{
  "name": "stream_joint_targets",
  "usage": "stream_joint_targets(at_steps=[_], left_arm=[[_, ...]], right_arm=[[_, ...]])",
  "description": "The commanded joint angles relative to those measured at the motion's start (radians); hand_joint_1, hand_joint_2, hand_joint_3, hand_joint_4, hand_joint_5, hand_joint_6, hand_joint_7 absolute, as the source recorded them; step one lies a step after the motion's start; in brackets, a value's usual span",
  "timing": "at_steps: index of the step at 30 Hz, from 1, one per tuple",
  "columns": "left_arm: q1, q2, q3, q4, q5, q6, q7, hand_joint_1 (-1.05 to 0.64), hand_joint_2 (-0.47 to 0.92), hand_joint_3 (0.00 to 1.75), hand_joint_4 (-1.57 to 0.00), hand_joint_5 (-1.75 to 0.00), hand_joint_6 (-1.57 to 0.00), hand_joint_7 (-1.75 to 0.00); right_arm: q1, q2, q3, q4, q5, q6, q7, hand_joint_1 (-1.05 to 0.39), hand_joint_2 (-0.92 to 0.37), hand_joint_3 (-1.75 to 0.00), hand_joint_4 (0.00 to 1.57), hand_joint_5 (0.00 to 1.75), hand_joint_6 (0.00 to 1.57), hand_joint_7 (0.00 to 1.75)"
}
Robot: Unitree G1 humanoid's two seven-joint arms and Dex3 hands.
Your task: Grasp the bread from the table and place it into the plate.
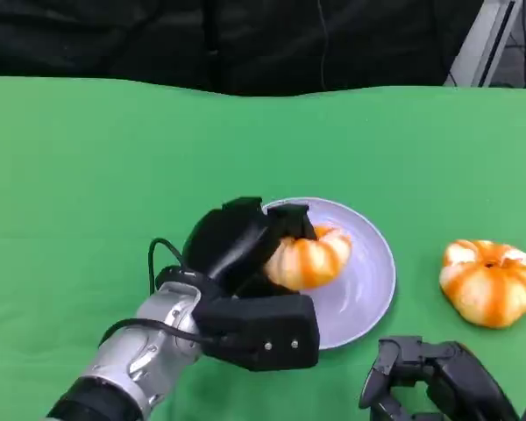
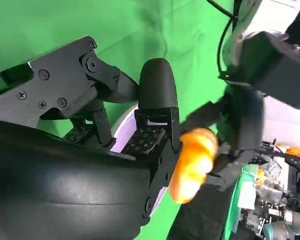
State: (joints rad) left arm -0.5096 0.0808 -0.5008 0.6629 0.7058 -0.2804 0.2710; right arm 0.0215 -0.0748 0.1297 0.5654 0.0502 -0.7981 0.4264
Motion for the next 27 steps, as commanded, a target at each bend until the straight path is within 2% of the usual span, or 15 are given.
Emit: stream_joint_targets(at_steps=[1,6,10,16,27], left_arm=[[-0.031,0.008,0.000,0.017,0.001,-0.015,0.016,-0.07,0.84,0.00,-0.53,-1.68,-0.62,-1.34],[-0.033,0.012,-0.001,0.022,0.003,-0.019,0.016,-0.07,0.84,0.00,-0.53,-1.68,-0.63,-1.34],[-0.036,0.018,-0.003,0.025,0.006,-0.024,0.013,-0.09,0.86,0.00,-0.56,-1.62,-0.67,-1.24],[-0.052,0.008,-0.001,0.066,-0.017,-0.047,-0.008,-0.07,0.85,0.00,-0.53,-1.65,-0.63,-1.31],[-0.055,0.007,0.001,0.073,-0.016,-0.052,-0.007,-0.07,0.85,0.00,-0.53,-1.65,-0.62,-1.32]], right_arm=[[0.008,-0.006,-0.003,-0.010,-0.002,-0.002,-0.007,-0.11,-0.58,-1.02,0.85,1.44,0.87,1.15],[0.007,-0.007,-0.002,-0.009,0.001,-0.003,-0.005,-0.11,-0.58,-1.03,0.85,1.43,0.87,1.15],[0.006,-0.008,-0.003,-0.007,0.006,-0.004,-0.001,-0.12,-0.58,-1.02,0.84,1.44,0.87,1.15],[0.007,-0.009,-0.003,-0.008,0.007,-0.003,0.002,-0.12,-0.59,-1.01,0.84,1.44,0.87,1.16],[0.007,-0.008,-0.004,-0.008,0.008,-0.003,0.003,-0.12,-0.59,-1.00,0.84,1.45,0.86,1.16]])
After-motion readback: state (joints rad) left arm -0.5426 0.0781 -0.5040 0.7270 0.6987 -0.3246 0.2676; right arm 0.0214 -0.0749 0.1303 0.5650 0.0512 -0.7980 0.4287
